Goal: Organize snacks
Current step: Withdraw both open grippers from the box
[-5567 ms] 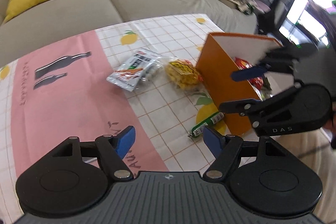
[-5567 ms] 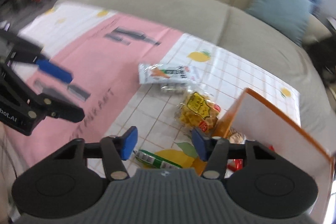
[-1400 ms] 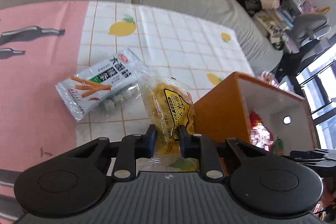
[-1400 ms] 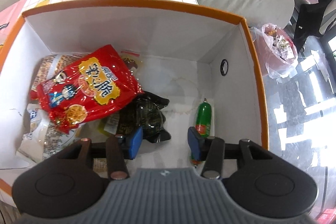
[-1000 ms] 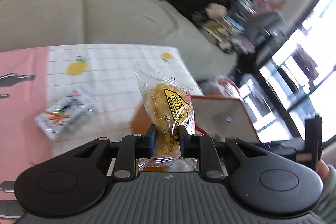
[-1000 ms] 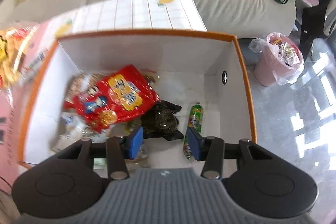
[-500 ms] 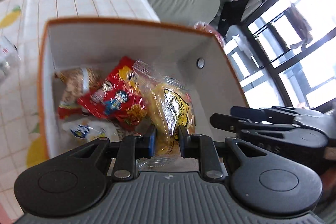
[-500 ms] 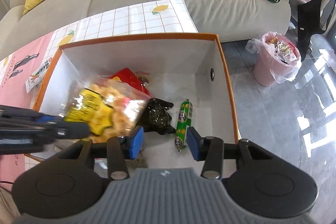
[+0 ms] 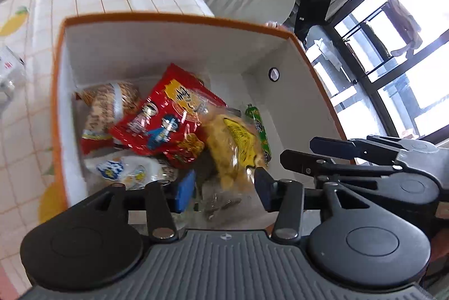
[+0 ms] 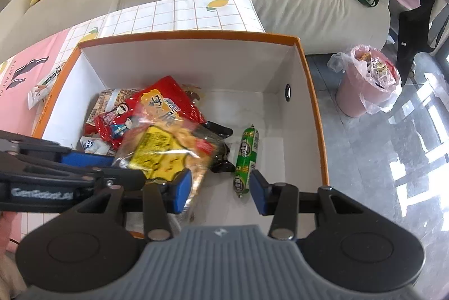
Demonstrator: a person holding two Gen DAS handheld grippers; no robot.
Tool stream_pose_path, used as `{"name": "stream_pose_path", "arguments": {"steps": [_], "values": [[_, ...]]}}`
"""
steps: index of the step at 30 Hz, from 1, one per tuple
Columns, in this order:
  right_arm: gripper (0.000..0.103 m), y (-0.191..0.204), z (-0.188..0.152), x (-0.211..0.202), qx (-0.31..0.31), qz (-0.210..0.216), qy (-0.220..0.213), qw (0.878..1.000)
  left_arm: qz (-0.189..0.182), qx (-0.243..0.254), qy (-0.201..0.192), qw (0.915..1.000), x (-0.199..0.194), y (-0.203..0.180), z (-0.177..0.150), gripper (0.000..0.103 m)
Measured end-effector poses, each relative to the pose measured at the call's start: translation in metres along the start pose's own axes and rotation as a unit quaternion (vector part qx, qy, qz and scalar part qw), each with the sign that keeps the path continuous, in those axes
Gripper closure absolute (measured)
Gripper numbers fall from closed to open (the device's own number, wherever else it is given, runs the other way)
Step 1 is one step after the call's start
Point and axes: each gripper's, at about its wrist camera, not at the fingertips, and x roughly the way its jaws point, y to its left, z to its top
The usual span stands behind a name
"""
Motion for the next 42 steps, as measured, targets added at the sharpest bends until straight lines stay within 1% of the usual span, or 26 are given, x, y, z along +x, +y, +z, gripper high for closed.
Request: {"name": "stream_pose_path", "arguments": {"steps": [1, 3, 4, 7, 9, 13, 17, 20, 22, 25, 27, 32, 34, 40, 42], "values": [[0.057, 0.002, 0.000, -0.002, 0.000, -0.002, -0.003, 1.000, 0.003, 0.006, -0.004, 1.0000, -0.007, 0.000, -0.001, 0.044], [0.055, 0.005, -0.001, -0.007, 0.004, -0.006, -0.013, 1.000, 0.011, 0.021, -0.018, 0.9996, -0.021, -0.001, -0.005, 0.037], [0.051, 0.007, -0.001, -0.010, 0.006, -0.008, -0.020, 1.000, 0.019, 0.029, -0.026, 0.9991, -0.030, 0.000, -0.008, 0.037], [0.045, 0.018, -0.005, -0.020, 0.016, -0.009, -0.046, 0.999, 0.044, 0.053, -0.056, 0.9961, -0.057, 0.001, -0.016, 0.036], [0.044, 0.029, -0.008, -0.026, 0.024, -0.003, -0.063, 0.998, 0.059, 0.061, -0.072, 0.9938, -0.072, 0.004, -0.023, 0.034], [0.039, 0.055, -0.013, -0.036, 0.035, 0.016, -0.096, 0.995, 0.098, 0.069, -0.098, 0.9880, -0.104, 0.015, -0.041, 0.034], [0.038, 0.086, -0.019, -0.043, 0.038, 0.035, -0.116, 0.992, 0.137, 0.066, -0.111, 0.9821, -0.127, 0.028, -0.057, 0.034], [0.036, 0.112, -0.023, -0.048, 0.028, 0.039, -0.132, 0.990, 0.158, 0.057, -0.115, 0.9790, -0.140, 0.043, -0.068, 0.034], [0.036, 0.129, -0.025, -0.050, 0.015, 0.045, -0.143, 0.989, 0.166, 0.057, -0.114, 0.9779, -0.147, 0.055, -0.072, 0.034], [0.036, 0.158, -0.025, -0.054, -0.023, 0.067, -0.158, 0.985, 0.184, 0.055, -0.112, 0.9750, -0.159, 0.076, -0.078, 0.034], [0.037, 0.178, -0.022, -0.053, -0.050, 0.070, -0.165, 0.982, 0.192, 0.053, -0.116, 0.9730, -0.168, 0.089, -0.082, 0.034], [0.038, 0.217, -0.009, -0.041, -0.073, 0.086, -0.160, 0.981, 0.189, 0.037, -0.125, 0.9733, -0.185, 0.125, -0.084, 0.032], [0.038, 0.231, -0.004, -0.035, -0.079, 0.088, -0.156, 0.981, 0.193, 0.037, -0.130, 0.9719, -0.188, 0.138, -0.084, 0.031], [0.038, 0.265, 0.008, -0.006, -0.076, 0.094, -0.130, 0.984, 0.196, 0.048, -0.130, 0.9707, -0.184, 0.177, -0.083, 0.028], [0.038, 0.275, 0.012, 0.007, -0.083, 0.090, -0.120, 0.985, 0.196, 0.048, -0.128, 0.9710, -0.181, 0.188, -0.082, 0.024]]}}
